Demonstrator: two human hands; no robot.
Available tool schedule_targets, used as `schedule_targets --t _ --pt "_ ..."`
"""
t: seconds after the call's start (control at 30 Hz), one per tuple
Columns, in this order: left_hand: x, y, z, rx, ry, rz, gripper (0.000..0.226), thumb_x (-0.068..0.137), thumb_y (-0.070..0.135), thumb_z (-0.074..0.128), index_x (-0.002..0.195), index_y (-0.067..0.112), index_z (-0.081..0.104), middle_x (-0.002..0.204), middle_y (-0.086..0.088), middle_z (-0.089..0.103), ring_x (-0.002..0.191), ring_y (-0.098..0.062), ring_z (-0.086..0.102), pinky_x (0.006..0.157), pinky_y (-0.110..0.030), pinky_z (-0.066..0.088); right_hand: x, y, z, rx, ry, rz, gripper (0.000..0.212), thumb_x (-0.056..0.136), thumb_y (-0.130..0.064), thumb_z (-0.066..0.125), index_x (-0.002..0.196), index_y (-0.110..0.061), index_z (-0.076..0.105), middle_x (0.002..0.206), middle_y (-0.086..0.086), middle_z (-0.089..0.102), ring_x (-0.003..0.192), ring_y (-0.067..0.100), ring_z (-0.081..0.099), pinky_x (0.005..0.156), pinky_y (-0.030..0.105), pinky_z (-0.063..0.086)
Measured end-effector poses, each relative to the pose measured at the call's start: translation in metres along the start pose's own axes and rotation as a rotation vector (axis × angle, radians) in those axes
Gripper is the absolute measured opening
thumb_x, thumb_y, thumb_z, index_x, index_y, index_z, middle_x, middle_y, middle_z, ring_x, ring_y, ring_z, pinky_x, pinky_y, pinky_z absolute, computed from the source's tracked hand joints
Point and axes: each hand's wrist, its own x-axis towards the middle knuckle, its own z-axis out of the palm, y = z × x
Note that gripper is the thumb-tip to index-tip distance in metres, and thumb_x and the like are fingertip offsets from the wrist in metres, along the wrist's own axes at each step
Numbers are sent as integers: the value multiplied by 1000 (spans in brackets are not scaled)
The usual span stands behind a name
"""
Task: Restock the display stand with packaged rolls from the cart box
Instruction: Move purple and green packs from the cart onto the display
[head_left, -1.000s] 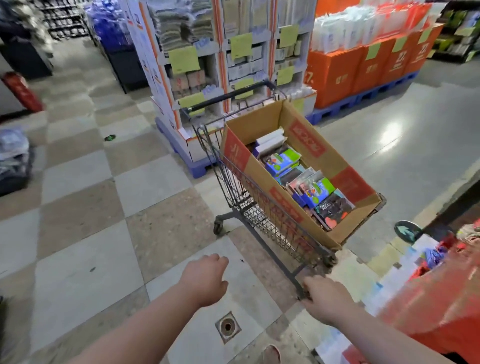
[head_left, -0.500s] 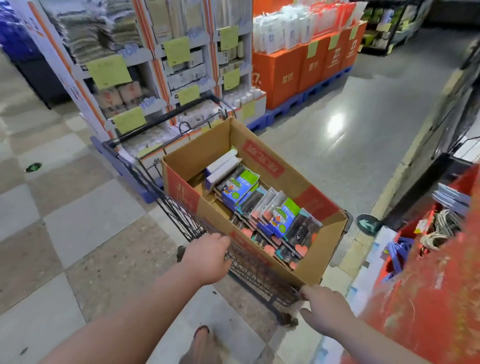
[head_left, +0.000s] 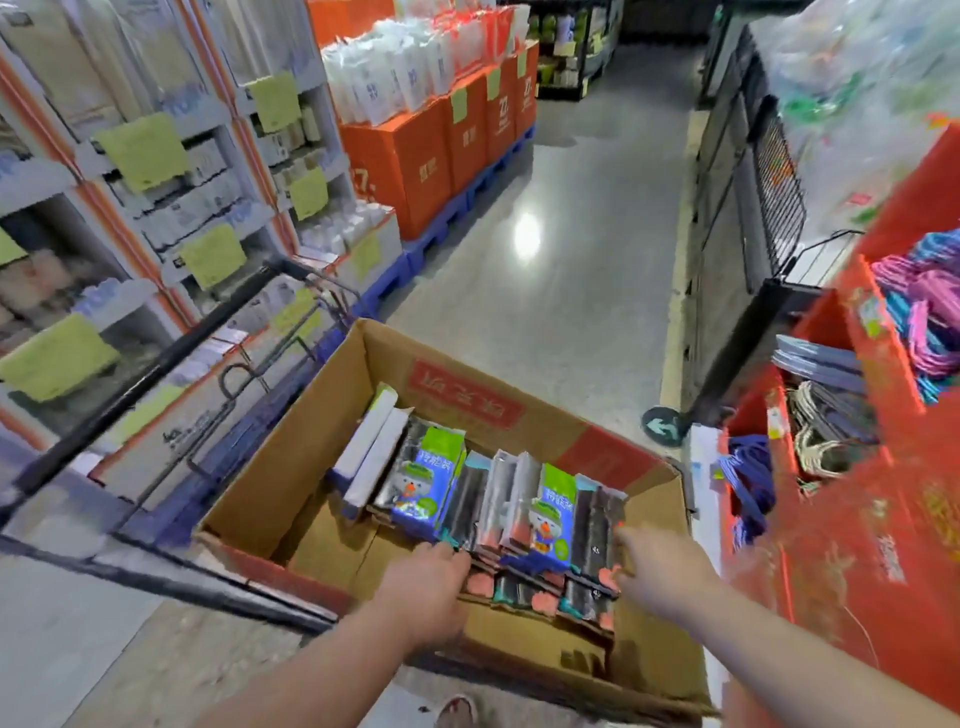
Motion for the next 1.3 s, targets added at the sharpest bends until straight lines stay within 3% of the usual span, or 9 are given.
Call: schedule_targets --t 0.33,0.57,0.77,0.9,1.03,1.1,1.17,1.23,1.3 --pt "73 -36 7 35 -113 165 43 93 34 46 132 16 44 132 -8 48 124 -28 45 99 -38 38 59 -23 -10 105 -104 148 35 92 -35 49 124 -21 48 127 5 53 119 26 51 94 34 41" --pt "126 -33 7 -29 -162 128 39 90 35 50 124 16 47 125 -6 51 118 -26 50 94 -38 43 114 -14 20 172 -279 146 39 92 -35 50 128 -19 48 131 7 51 121 28 50 95 36 42" --pt "173 -26 24 -210 -198 14 50 92 39 50 135 15 41 133 -6 47 122 -26 48 96 -38 46 161 -10 65 451 -396 189 45 93 -36 52 131 -12 44 130 14 49 119 30 51 96 35 43" --pt "203 -17 32 -454 -279 -112 63 90 31 54 145 11 31 147 -11 37 133 -26 41 105 -33 39 182 -10 101 742 -381 357 67 77 -54 60 127 -14 42 124 11 54 104 27 56 93 42 45" --pt "226 -8 39 -841 -231 -360 55 81 26 63 132 13 46 127 -10 59 109 -26 59 92 -32 47 201 0 149 940 -325 522 76 51 -78 52 110 -29 51 120 -3 62 103 22 61 100 54 40" --pt "234 -5 40 -938 -197 -487 58 83 24 62 137 11 43 126 -12 59 108 -28 59 88 -30 47 199 -5 133 971 -347 577 77 54 -75 54 116 -30 48 119 -9 59 109 20 58 105 54 33" --pt "240 -3 43 -945 -200 -570 68 86 25 61 146 7 33 138 -15 49 119 -31 53 90 -31 42 195 -10 119 991 -356 596 84 59 -71 56 129 -27 43 124 -6 54 116 20 54 107 54 30" --pt "242 -4 46 -971 -193 -590 70 88 30 61 146 6 32 142 -17 46 123 -32 51 96 -33 42 192 -16 115 1079 -357 607 78 64 -62 65 129 -25 42 127 -2 52 115 21 54 104 48 38" --pt "244 -5 50 -1033 -217 -614 65 87 36 62 141 9 38 131 -18 54 115 -33 57 96 -37 47 189 -18 117 1221 -342 619 70 68 -45 77 125 -20 44 121 4 57 107 22 58 90 37 50"
